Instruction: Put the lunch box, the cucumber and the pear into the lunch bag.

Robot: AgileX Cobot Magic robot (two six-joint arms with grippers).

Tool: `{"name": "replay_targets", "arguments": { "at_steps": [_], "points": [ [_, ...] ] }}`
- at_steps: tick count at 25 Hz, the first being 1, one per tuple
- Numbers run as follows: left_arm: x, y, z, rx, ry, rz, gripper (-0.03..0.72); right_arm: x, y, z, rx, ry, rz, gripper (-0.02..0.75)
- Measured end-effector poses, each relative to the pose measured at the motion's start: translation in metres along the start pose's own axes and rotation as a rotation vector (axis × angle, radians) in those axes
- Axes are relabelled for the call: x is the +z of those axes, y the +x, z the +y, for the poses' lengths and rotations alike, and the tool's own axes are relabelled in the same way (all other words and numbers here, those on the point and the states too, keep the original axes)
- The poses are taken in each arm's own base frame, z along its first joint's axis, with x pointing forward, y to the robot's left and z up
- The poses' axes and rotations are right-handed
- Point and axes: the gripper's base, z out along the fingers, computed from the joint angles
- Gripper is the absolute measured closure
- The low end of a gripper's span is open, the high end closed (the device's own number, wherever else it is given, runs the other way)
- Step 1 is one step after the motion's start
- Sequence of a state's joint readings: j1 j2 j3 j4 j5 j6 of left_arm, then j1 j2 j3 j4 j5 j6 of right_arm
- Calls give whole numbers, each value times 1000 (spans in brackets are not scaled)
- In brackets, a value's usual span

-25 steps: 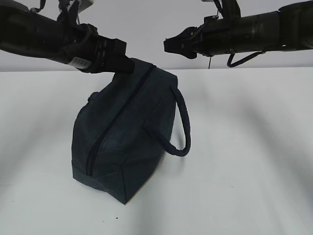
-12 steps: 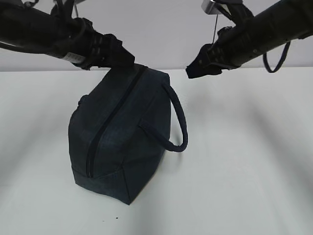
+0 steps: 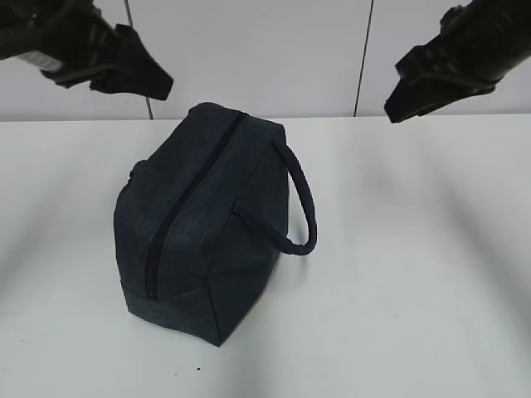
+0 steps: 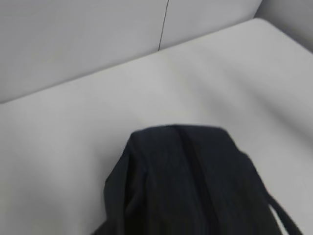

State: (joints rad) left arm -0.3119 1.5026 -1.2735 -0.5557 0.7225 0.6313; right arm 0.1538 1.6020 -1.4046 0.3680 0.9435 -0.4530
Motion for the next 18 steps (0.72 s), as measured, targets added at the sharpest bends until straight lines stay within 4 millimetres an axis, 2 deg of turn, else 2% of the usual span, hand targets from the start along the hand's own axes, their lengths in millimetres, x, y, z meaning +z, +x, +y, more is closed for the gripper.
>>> {"name": "replay_targets", "arguments": {
  "at_steps": [7, 11, 18],
  "points": [
    [-41, 17, -1, -29, -149, 199, 330, -65, 15, 17, 36, 76, 0, 405],
    [-65, 24, -6, -84, -202, 253, 330, -101, 26, 30, 67, 90, -26, 405],
    [-115, 28, -25, -135, -224, 184, 328, -162, 53, 52, 46, 138, -107, 405]
  ]
}}
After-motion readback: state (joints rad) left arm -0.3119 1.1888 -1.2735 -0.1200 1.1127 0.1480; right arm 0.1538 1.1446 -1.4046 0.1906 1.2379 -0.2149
